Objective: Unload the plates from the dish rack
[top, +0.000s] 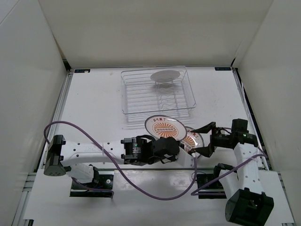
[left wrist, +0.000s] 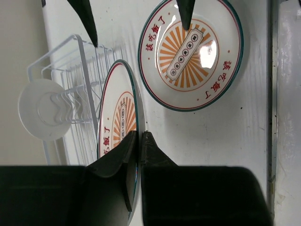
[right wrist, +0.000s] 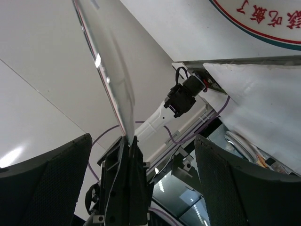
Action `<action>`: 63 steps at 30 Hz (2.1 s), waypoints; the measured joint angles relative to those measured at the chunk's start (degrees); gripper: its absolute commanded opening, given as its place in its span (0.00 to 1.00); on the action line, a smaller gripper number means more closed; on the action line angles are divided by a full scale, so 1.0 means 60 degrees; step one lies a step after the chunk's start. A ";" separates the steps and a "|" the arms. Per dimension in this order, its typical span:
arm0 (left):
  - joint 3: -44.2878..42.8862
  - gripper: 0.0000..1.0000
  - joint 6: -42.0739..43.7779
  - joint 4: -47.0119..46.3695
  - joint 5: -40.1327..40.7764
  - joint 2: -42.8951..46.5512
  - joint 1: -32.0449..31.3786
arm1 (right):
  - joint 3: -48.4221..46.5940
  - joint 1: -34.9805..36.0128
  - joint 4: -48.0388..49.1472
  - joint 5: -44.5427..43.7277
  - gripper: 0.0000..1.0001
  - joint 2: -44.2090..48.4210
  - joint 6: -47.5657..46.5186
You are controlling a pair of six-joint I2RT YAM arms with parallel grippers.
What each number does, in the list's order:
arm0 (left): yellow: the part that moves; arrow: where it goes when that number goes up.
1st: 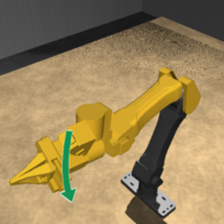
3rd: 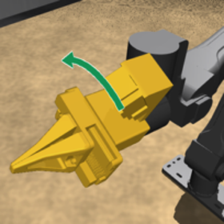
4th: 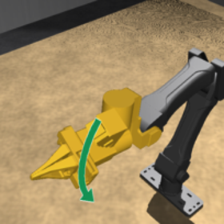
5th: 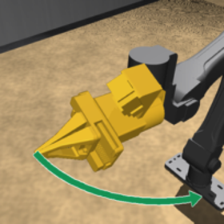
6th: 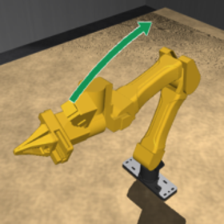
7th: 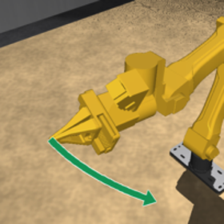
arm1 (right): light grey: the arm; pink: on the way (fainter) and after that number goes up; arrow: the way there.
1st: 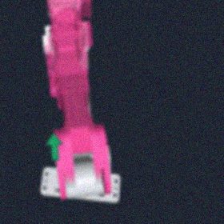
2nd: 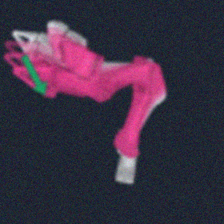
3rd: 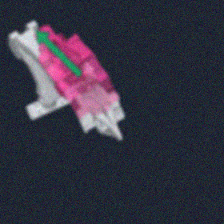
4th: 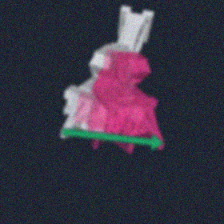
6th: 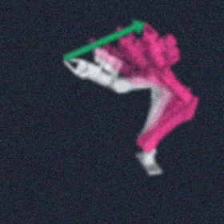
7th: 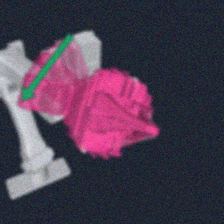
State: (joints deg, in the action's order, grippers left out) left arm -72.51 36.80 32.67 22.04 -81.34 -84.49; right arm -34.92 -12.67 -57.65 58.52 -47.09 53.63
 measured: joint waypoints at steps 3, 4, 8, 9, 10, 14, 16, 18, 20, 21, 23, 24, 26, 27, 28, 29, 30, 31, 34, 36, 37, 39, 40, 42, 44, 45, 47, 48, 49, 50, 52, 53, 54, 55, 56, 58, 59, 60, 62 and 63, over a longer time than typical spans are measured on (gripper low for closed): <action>-0.0069 0.00 0.0164 -0.0171 0.0178 -0.0109 -0.0291 | 0.0619 0.0171 0.0335 0.0033 0.91 0.0251 0.0219; -0.0102 0.00 0.0219 -0.0240 0.0193 -0.0182 -0.0364 | 0.0820 0.0226 0.0430 0.0044 0.91 0.0306 0.0288; -0.0193 0.00 0.0404 -0.0423 0.0175 -0.0525 -0.0579 | 0.1111 0.0412 0.0758 0.0033 0.85 0.0350 0.0535; -0.0193 0.00 0.0444 -0.0481 0.0149 -0.0597 -0.0616 | 0.1111 0.0448 0.0896 0.0036 0.77 0.0350 0.0583; -0.0193 0.00 0.0463 -0.0521 0.0131 -0.0634 -0.0637 | 0.1111 0.0466 0.1024 0.0036 0.71 0.0350 0.0619; -0.0193 0.00 0.0448 -0.0747 -0.0113 -0.0750 -0.0761 | 0.1228 0.0543 0.1559 0.0047 0.41 0.0353 0.0845; -0.0193 0.00 0.0404 -0.0882 -0.0215 -0.0750 -0.0816 | 0.1384 0.0561 0.1683 0.0047 0.10 0.0357 0.0929; -0.0197 0.07 0.0404 -0.1042 -0.0168 -0.0750 -0.0834 | 0.1545 0.0594 0.1741 -0.0051 0.00 0.0419 0.0736; -0.0229 0.47 0.0339 -0.1104 -0.0109 -0.0739 -0.0754 | 0.1639 0.0652 0.1701 -0.0160 0.00 0.0535 0.0652; -0.0229 0.99 0.0310 -0.1100 -0.0073 -0.0743 -0.0758 | 0.1621 0.0645 0.1668 -0.0219 0.00 0.0565 0.0616; -0.0229 1.00 0.0018 -0.1100 0.0222 -0.0736 -0.0816 | 0.1384 0.0616 0.1166 -0.0648 0.00 0.0572 0.0437; -0.0229 1.00 -0.0193 -0.1115 0.0488 -0.0710 -0.0831 | 0.1107 0.0605 0.0787 -0.1064 0.00 0.0495 0.0248; -0.0244 1.00 -0.0882 -0.0871 0.1093 -0.0601 -0.0860 | 0.0390 0.0586 0.0127 -0.1854 0.00 0.0368 -0.0164; -0.0244 1.00 -0.1198 -0.0678 0.1399 -0.0510 -0.0863 | -0.0036 0.0576 -0.0157 -0.2291 0.00 0.0346 -0.0401; -0.0248 1.00 -0.1676 -0.0415 0.1756 -0.0361 -0.0871 | -0.0448 0.0565 -0.0372 -0.2747 0.00 0.0346 -0.0608; -0.0248 1.00 -0.2135 -0.0095 0.2080 -0.0153 -0.0878 | -0.0743 0.0550 -0.0484 -0.3115 0.00 0.0368 -0.0787; -0.0273 1.00 -0.2590 0.0306 0.2404 0.0102 -0.0874 | -0.0958 0.0550 -0.0528 -0.3501 0.00 0.0430 -0.0929; -0.0321 1.00 -0.3034 0.0678 0.2659 0.0393 -0.0863 | -0.1045 0.0543 -0.0517 -0.3887 0.00 0.0521 -0.1042; -0.0386 1.00 -0.4295 0.1494 0.3271 0.1719 -0.0758 | -0.1042 0.0543 -0.0517 -0.4812 0.00 0.0794 -0.1377; -0.0342 1.00 -0.4849 0.1683 0.3574 0.2750 -0.0583 | -0.0987 0.0543 -0.0415 -0.5377 0.00 0.0838 -0.1661; -0.0288 1.00 -0.5056 0.1683 0.3723 0.3228 -0.0455 | -0.0856 0.0543 -0.0251 -0.5606 0.00 0.0885 -0.1861; -0.0076 1.00 -0.5512 0.1759 0.3931 0.4095 -0.0004 | -0.0433 0.0543 0.0233 -0.5810 0.00 0.0991 -0.2237; 0.0007 1.00 -0.5708 0.1861 0.3989 0.4390 0.0237 | -0.0182 0.0543 0.0492 -0.5847 0.00 0.1045 -0.2364; 0.0138 1.00 -0.6135 0.2186 0.3985 0.4790 0.0991 | 0.0463 0.0546 0.1060 -0.5872 0.00 0.1264 -0.2543; 0.0171 1.00 -0.6451 0.2565 0.3727 0.4860 0.1832 | 0.1093 0.0546 0.1581 -0.5836 0.00 0.1599 -0.2583; 0.0211 1.00 -0.6590 0.2721 0.3595 0.4856 0.2277 | 0.1315 0.0546 0.1745 -0.5829 0.00 0.1716 -0.2586; 0.0310 1.00 -0.6743 0.3042 0.3213 0.4783 0.2962 | 0.1694 0.0554 0.2047 -0.5741 0.00 0.1861 -0.2586; 0.0361 1.00 -0.6798 0.3202 0.3034 0.4732 0.3191 | 0.1814 0.0554 0.2157 -0.5690 0.00 0.1883 -0.2590; 0.0404 1.00 -0.6830 0.3351 0.2845 0.4681 0.3370 | 0.1905 0.0554 0.2251 -0.5646 0.11 0.1898 -0.2605; 0.0426 1.00 -0.6867 0.3497 0.2619 0.4634 0.3555 | 0.1974 0.0554 0.2331 -0.5599 0.34 0.1898 -0.2616; 0.0455 1.00 -0.6943 0.3741 0.2178 0.4510 0.3909 | 0.2033 0.0554 0.2361 -0.5552 0.47 0.1905 -0.2732; 0.0470 1.00 -0.6976 0.3821 0.2014 0.4459 0.4054 | 0.2036 0.0554 0.2346 -0.5526 0.56 0.1880 -0.2841; 0.0506 1.00 -0.7020 0.3861 0.1905 0.4419 0.4171 | 0.2004 0.0554 0.2277 -0.5504 0.64 0.1789 -0.2962; 0.0568 1.00 -0.7045 0.3869 0.1836 0.4397 0.4240 | 0.1920 0.0554 0.2131 -0.5515 0.69 0.1625 -0.3075; 0.0637 1.00 -0.7071 0.3876 0.1741 0.4382 0.4273 | 0.1785 0.0554 0.1887 -0.5544 0.73 0.1373 -0.3246; 0.0739 1.00 -0.7104 0.3872 0.1555 0.4328 0.4277 | 0.1213 0.0557 0.0845 -0.5825 0.75 0.0667 -0.3625; 0.0750 1.00 -0.7114 0.3850 0.1475 0.4277 0.4277 | 0.0849 0.0561 0.0568 -0.5912 0.89 0.0302 -0.3708; 0.0743 1.00 -0.7133 0.3778 0.1406 0.4175 0.4277 | 0.0543 0.0572 0.0229 -0.6084 0.89 0.0095 -0.3741; 0.0688 1.00 -0.7147 0.3712 0.1282 0.4011 0.4350 | -0.0208 0.0572 -0.0481 -0.6433 0.89 0.0015 -0.3843; 0.0601 1.00 -0.7169 0.3697 0.1162 0.3861 0.4433 | -0.0572 0.0572 -0.0816 -0.6561 0.89 0.0029 -0.3836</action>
State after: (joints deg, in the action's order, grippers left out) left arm -68.90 -6.22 54.85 29.02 -58.17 -57.89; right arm -38.35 -9.23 -62.54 19.16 -46.92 30.61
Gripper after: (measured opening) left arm 0.990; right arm 0.891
